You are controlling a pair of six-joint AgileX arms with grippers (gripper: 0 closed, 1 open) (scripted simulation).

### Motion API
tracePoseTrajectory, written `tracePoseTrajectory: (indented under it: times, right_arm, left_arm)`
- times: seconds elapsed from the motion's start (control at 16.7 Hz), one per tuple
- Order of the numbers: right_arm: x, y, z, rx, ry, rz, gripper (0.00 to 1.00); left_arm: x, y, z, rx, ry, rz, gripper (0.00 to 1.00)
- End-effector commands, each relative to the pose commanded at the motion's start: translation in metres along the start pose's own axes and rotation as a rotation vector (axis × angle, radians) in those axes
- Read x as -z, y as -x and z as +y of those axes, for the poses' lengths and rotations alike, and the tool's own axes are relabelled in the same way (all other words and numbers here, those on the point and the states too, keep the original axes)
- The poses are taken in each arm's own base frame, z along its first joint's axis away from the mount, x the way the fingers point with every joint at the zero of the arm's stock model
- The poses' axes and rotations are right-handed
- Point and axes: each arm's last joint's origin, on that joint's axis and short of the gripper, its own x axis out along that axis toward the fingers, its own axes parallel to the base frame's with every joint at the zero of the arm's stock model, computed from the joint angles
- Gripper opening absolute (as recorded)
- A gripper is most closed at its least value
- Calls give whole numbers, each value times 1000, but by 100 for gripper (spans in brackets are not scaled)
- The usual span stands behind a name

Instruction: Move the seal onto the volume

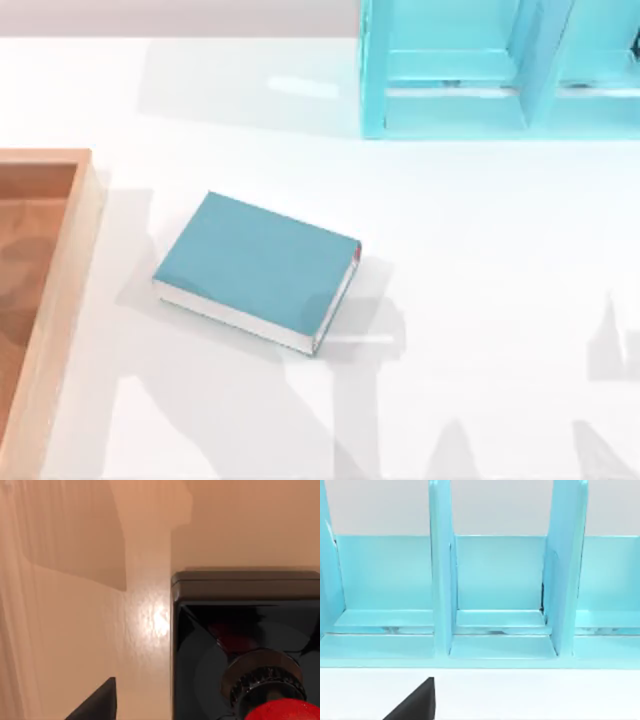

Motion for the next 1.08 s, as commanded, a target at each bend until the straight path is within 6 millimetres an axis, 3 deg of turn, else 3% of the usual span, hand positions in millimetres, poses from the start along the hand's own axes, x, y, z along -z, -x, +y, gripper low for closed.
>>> tracePoseTrajectory:
  times: [0.72, 1.08]
  right_arm:
    - [0, 0, 0, 0, 0, 0, 100]
    - [0, 0, 0, 0, 0, 0, 100]
  left_arm:
    - [0, 0, 0, 0, 0, 0, 2]
    - [0, 0, 0, 0, 0, 0, 0]
